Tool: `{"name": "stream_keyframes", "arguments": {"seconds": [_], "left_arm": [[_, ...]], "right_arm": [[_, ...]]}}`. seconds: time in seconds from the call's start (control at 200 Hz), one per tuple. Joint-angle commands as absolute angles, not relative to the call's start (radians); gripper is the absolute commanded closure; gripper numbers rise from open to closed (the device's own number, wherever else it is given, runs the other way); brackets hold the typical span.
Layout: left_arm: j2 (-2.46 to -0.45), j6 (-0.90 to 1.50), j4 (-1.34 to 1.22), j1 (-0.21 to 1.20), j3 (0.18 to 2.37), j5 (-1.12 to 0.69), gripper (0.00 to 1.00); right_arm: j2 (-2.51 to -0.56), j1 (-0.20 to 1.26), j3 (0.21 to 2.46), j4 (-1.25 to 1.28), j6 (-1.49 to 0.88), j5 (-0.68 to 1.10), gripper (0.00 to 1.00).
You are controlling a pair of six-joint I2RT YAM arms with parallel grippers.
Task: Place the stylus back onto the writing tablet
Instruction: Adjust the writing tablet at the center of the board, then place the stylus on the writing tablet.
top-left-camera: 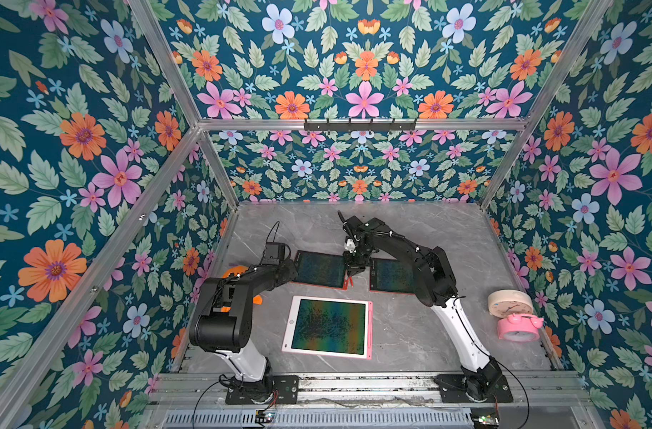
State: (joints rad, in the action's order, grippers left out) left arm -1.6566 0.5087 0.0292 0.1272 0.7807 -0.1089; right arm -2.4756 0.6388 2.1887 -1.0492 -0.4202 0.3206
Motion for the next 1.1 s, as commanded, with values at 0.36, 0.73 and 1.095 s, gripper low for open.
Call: {"name": "stream_keyframes", "arguments": {"seconds": [0.36,0.73,1.095], "left_arm": [[-1.589,0.529,0.112,0.135,0.685,-0.185,0.87],[-1.497,0.473,0.237,0.136,0.800,-0.100,0.75],[-1.568,0.478,0.207,0.136,0.821,-0.130,0.78]], "right_arm": [[-2.291,0.576,1.955,-0.823,-0.563,0.398,1.00],[-2.410,0.574,2.135,-0.900,-0.520,0.419,1.00],[-2.463,0.574,2.189,-0.963,-0.449,0.392,1.00]]}}
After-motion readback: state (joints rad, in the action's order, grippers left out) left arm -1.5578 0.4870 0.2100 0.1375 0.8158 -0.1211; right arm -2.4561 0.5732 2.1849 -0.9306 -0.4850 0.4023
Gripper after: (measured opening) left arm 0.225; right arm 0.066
